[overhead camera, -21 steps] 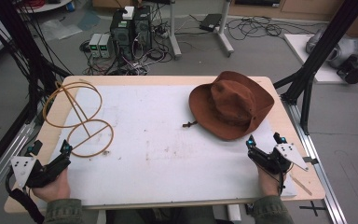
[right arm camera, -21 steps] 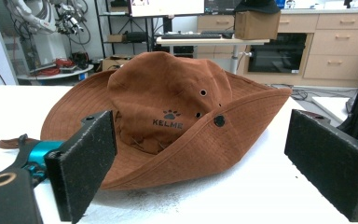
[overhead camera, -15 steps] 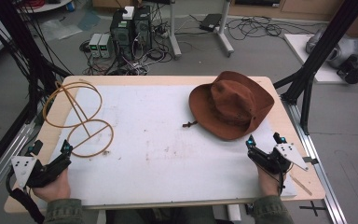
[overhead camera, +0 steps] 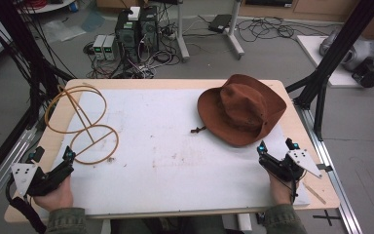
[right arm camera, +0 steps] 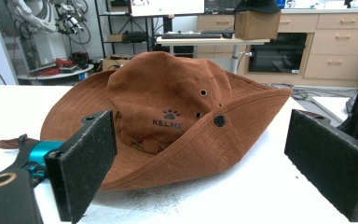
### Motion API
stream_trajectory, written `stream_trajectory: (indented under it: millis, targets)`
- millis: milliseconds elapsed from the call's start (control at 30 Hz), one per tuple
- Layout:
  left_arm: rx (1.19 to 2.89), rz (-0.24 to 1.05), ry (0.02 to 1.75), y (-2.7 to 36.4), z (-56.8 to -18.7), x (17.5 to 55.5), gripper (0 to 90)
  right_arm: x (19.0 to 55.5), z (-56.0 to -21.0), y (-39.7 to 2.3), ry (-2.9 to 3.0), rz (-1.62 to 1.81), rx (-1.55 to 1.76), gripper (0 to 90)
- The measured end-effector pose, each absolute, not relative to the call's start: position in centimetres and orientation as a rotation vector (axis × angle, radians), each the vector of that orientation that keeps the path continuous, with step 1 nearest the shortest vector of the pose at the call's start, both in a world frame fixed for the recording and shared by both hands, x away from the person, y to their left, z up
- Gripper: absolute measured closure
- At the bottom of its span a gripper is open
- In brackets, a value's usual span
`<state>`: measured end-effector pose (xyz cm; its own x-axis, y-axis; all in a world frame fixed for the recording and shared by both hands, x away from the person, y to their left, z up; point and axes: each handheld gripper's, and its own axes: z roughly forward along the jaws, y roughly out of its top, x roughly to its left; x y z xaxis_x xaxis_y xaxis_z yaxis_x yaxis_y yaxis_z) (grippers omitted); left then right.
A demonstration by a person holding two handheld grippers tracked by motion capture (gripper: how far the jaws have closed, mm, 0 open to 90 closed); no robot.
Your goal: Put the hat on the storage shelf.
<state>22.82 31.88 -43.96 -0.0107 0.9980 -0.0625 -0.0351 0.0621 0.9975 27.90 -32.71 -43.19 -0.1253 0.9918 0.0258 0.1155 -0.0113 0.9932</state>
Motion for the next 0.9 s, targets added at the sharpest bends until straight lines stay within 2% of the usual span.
stream_trajectory:
  millis: [900]
  targets:
    - [1.147, 1.173, 1.215, 31.8, -44.1, 22.8, 15.2, 31.0, -41.1, -32.8, 1.450, 1.233, 1.193, 8.2]
